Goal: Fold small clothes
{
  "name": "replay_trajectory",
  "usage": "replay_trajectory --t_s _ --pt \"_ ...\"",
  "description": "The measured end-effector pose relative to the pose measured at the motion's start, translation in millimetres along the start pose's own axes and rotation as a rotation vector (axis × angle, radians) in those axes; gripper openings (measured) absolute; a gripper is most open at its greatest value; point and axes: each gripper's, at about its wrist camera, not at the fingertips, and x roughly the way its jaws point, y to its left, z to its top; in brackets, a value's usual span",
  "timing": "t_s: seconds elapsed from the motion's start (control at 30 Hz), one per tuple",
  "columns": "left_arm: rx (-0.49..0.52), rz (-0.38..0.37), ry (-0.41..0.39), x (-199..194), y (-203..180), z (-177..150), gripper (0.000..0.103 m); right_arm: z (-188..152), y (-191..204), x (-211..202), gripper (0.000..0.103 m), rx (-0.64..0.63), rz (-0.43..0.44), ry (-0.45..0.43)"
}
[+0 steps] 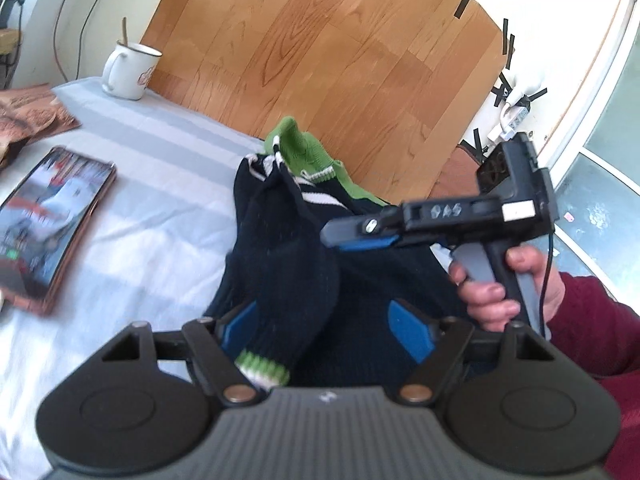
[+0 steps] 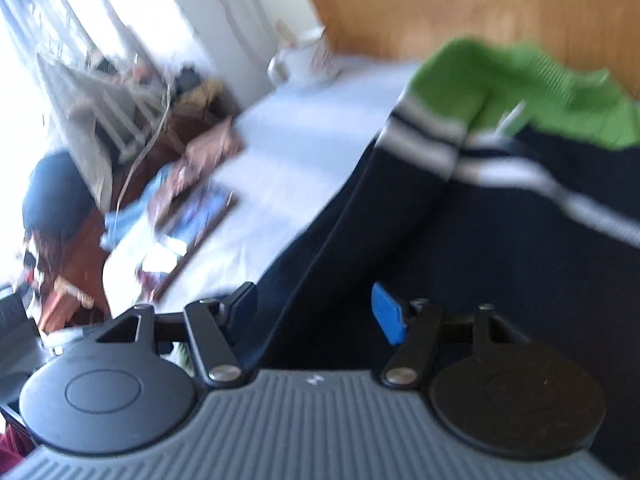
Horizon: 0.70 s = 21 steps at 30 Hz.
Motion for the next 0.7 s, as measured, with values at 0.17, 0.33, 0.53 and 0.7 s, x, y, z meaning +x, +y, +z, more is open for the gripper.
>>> replay_trajectory --t_s 0.17,0.33,0.53,0.7 --pt "-0.012 -0.015 0.009 -1 0 -5 0.074 -18 24 15 0.006 -0.089 -0.005 0.075" --pt "0.004 -0.033 -0.010 -7 1 -7 0.074 5 23 -36 0.006 -0.170 -0.066 -0.057" --pt "-0.021 -0.043 -0.010 -4 6 -8 0.074 33 -16 -121 0.016 -0.351 -0.573 -0.279" --pt "-0.006 -0.052 0.008 3 2 -6 0.074 18 -110 -180 0.039 0.131 -0.605 -0.402"
